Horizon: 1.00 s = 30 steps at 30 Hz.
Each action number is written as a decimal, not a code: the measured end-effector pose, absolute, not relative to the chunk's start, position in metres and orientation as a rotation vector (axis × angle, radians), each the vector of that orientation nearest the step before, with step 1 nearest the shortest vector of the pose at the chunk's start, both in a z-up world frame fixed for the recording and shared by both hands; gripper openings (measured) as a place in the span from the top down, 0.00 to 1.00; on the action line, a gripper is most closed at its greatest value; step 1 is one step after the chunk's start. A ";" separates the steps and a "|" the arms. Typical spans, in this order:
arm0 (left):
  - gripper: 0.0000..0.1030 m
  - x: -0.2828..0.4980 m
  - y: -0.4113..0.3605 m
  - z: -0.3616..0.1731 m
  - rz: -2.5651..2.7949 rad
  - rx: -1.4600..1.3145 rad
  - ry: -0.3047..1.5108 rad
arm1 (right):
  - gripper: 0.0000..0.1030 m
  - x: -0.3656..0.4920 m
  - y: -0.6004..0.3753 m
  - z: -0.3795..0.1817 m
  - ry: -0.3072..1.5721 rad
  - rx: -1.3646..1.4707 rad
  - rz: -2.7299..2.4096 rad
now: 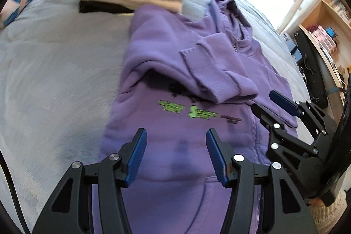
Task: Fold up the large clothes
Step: 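Fold the held sleeve across the hoodie body toward the zipper, release, then grasp the folded sleeve cuff near the hood with the right gripper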
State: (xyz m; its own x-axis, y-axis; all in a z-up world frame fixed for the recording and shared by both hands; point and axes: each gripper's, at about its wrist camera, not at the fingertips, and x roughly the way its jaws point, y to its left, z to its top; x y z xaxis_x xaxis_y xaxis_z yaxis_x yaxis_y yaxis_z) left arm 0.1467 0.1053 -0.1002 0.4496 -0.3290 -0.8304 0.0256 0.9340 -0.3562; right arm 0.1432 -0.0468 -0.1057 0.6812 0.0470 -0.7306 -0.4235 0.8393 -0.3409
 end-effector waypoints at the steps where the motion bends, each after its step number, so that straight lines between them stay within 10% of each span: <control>1: 0.47 0.146 0.110 -0.102 -0.216 -0.321 1.089 | 0.61 0.142 -0.040 -0.109 0.768 -0.570 0.284; 12: 0.47 0.144 0.138 -0.112 -0.171 -0.375 1.098 | 0.62 0.160 0.007 -0.151 0.699 -0.887 0.291; 13: 0.47 0.144 0.139 -0.113 -0.170 -0.375 1.100 | 0.75 0.163 0.005 -0.149 0.707 -0.864 0.296; 22: 0.47 0.145 0.131 -0.113 -0.199 -0.374 1.111 | 0.83 0.208 -0.119 -0.070 0.824 -0.066 0.182; 30: 0.47 0.147 0.111 -0.114 -0.226 -0.341 1.124 | 0.80 0.204 -0.244 -0.122 1.065 0.274 0.010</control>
State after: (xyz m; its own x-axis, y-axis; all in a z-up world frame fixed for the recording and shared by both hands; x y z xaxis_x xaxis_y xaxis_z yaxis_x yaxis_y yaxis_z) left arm 0.1467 0.1111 -0.1144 0.4178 -0.3455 -0.8403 0.0059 0.9259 -0.3778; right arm 0.2038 -0.2437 -0.1216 0.4873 0.1396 -0.8620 0.1238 0.9661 0.2264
